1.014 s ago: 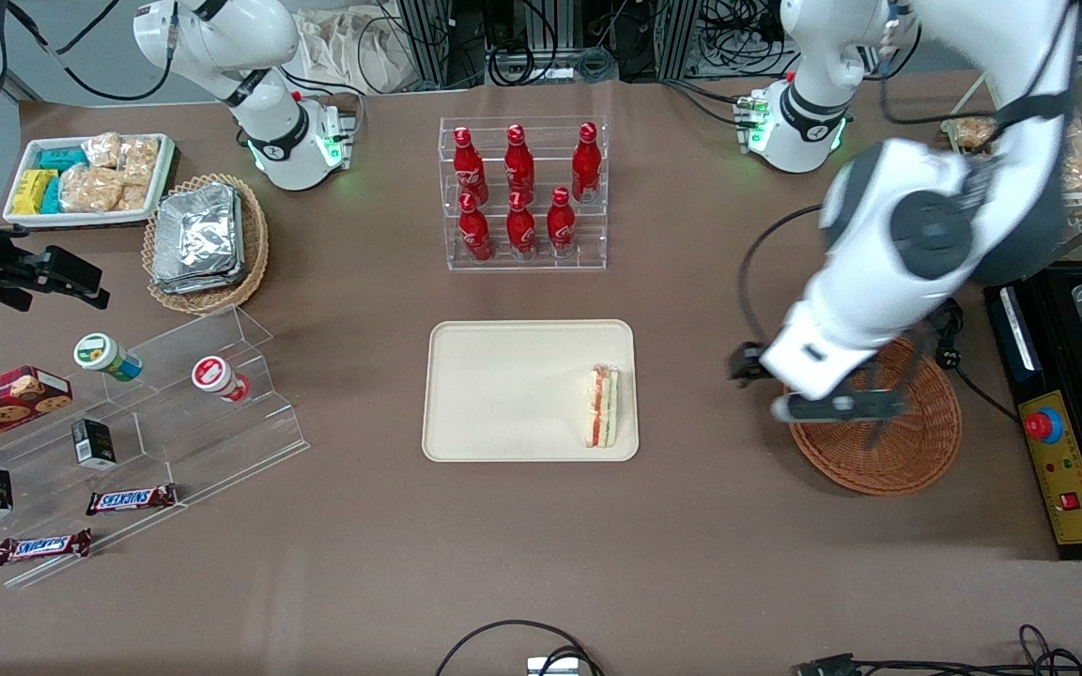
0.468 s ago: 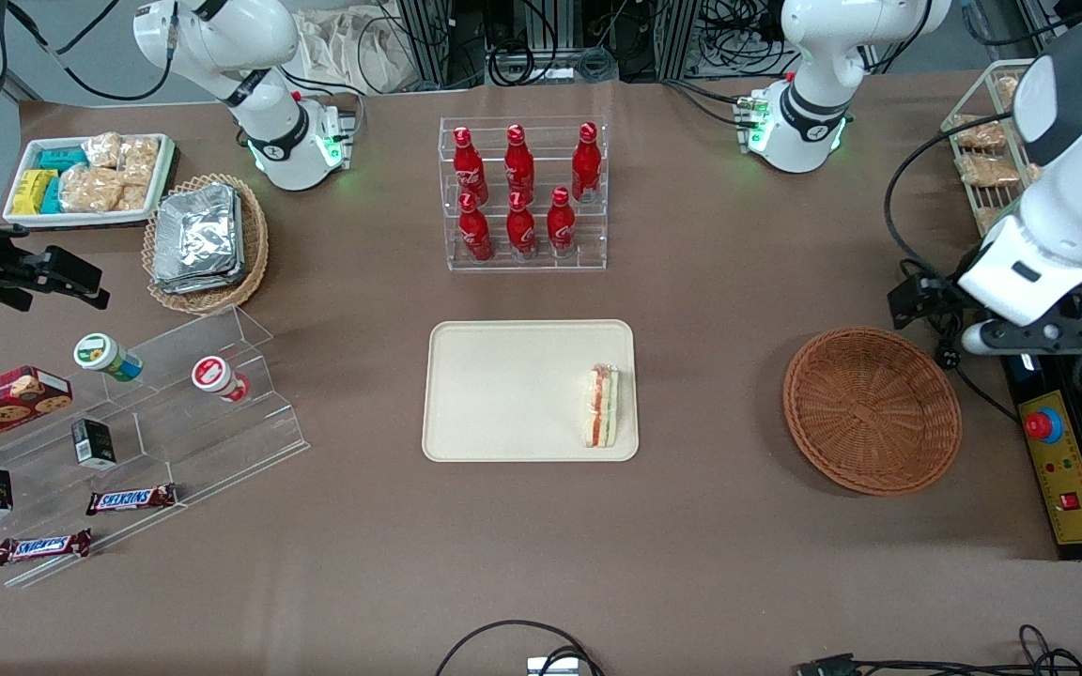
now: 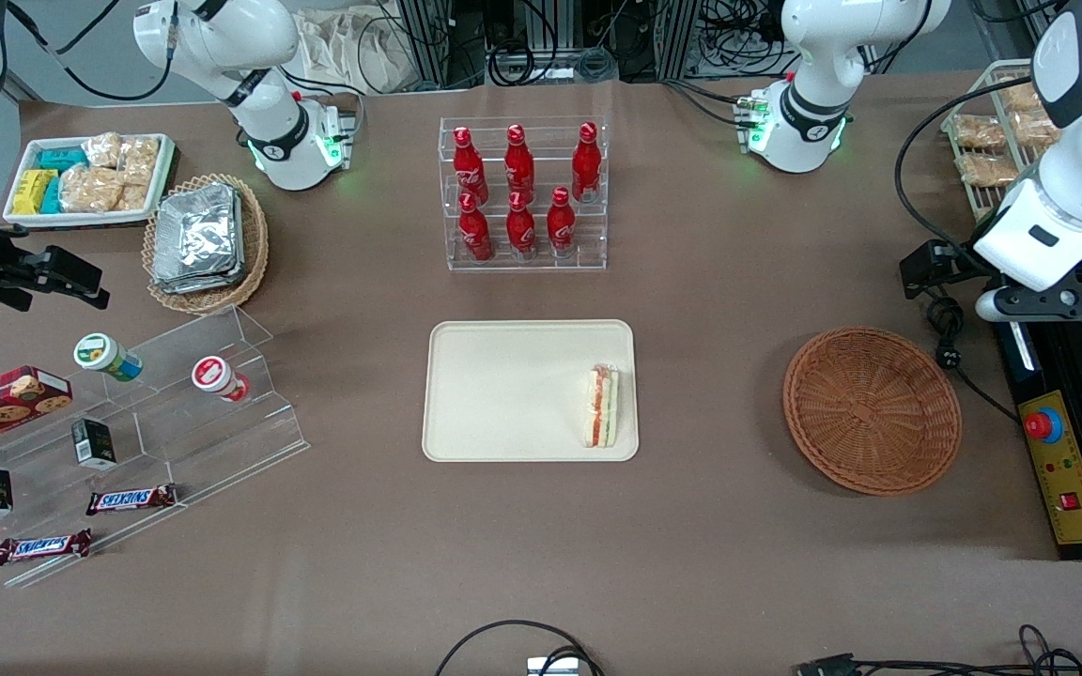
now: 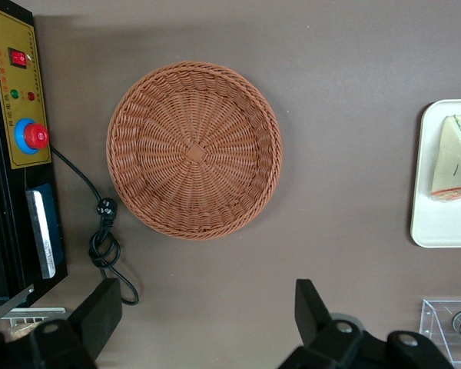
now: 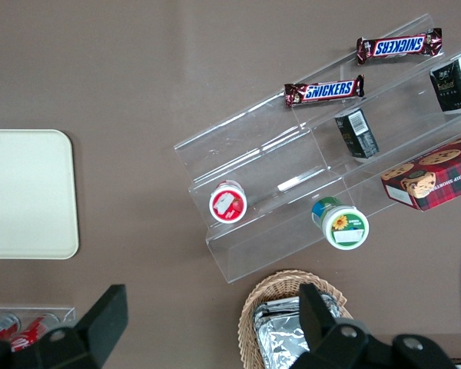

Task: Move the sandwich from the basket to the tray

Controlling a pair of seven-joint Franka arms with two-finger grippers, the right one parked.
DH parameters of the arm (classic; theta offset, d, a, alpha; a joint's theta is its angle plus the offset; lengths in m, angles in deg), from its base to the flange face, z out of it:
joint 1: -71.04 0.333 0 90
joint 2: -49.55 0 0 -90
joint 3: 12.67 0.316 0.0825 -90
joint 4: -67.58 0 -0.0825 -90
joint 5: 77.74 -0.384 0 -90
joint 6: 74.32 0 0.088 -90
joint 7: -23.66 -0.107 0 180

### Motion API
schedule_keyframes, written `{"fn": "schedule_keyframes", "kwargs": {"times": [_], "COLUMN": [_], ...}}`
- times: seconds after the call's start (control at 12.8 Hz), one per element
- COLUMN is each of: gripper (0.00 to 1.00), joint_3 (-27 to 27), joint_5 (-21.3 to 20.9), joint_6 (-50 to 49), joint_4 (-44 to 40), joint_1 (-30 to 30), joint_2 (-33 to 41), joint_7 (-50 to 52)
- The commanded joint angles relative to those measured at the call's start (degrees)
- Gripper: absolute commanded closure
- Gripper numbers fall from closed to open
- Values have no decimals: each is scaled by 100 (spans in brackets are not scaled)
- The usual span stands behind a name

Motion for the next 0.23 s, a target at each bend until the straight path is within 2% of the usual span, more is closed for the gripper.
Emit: {"fn": "schedule_keyframes", "kwargs": {"times": [0.0, 0.16], "gripper": [0, 0], "joint_3": [-13, -13], "joint_5": [96, 105], "joint_6": [-34, -77], "joint_4": [129, 120], "joint_1": [44, 44], "joint_2": [157, 175], "joint_7": [-102, -102]}}
